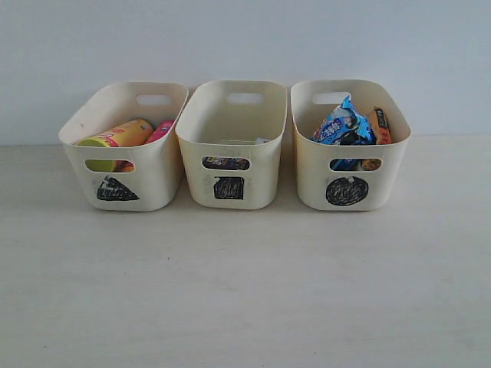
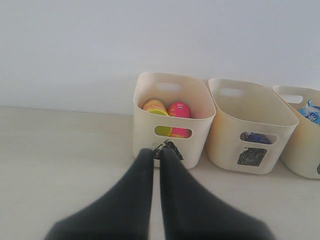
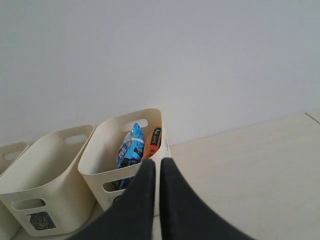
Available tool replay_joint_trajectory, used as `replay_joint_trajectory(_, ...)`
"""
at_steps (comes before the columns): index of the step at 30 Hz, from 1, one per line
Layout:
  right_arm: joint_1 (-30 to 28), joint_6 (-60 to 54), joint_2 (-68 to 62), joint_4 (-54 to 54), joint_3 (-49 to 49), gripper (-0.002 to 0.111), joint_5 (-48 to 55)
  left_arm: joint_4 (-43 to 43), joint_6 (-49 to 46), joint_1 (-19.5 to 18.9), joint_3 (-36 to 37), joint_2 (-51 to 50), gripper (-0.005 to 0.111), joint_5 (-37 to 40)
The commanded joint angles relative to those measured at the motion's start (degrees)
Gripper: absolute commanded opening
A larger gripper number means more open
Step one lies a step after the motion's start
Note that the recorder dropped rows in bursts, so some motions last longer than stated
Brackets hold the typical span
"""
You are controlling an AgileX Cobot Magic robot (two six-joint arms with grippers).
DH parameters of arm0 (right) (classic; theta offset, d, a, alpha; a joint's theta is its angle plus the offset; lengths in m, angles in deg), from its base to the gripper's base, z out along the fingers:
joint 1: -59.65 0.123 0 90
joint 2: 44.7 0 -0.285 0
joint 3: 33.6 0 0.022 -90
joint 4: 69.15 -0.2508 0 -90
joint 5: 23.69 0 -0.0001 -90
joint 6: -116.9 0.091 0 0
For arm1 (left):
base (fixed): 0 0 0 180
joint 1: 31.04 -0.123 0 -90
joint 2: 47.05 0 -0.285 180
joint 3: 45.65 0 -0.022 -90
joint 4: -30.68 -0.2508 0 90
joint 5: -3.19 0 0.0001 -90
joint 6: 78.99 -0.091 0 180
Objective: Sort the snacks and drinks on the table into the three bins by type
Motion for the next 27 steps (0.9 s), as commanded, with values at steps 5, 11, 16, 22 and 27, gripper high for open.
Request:
replay_joint_trajectory(5,-0.15,-0.18,0.20,-0.01,-0.06,0.000,-0.15,0.68,-3.08,-1.31,0.29,0.28,0.004,-0.41)
replay_joint_trajectory(11,-0.15,-0.18,0.20,-0.01,-0.06,0.000,-0.15,15.83,-16.07,-13.63,9.36,0.53,0.004,-14.41)
replay_joint_trajectory(16,-0.15,-0.18,0.20,-0.01,-0.06,0.000,-0.15,16.44,-14.19,-16.53,16.41,6.05,0.004,-15.56)
replay_joint_trajectory(22,-0.15,-0.18,0.72,-0.06,-0.06,0.000,-0.02,16.42,-13.06,-16.34,21.56,6.05,0.004,-14.10)
replay_joint_trajectory(27,-0.15,-0.18,0.72,-0.06,-0.06,0.000,-0.02,15.59,-13.06,-16.34,21.56,6.05,0.004,-12.82)
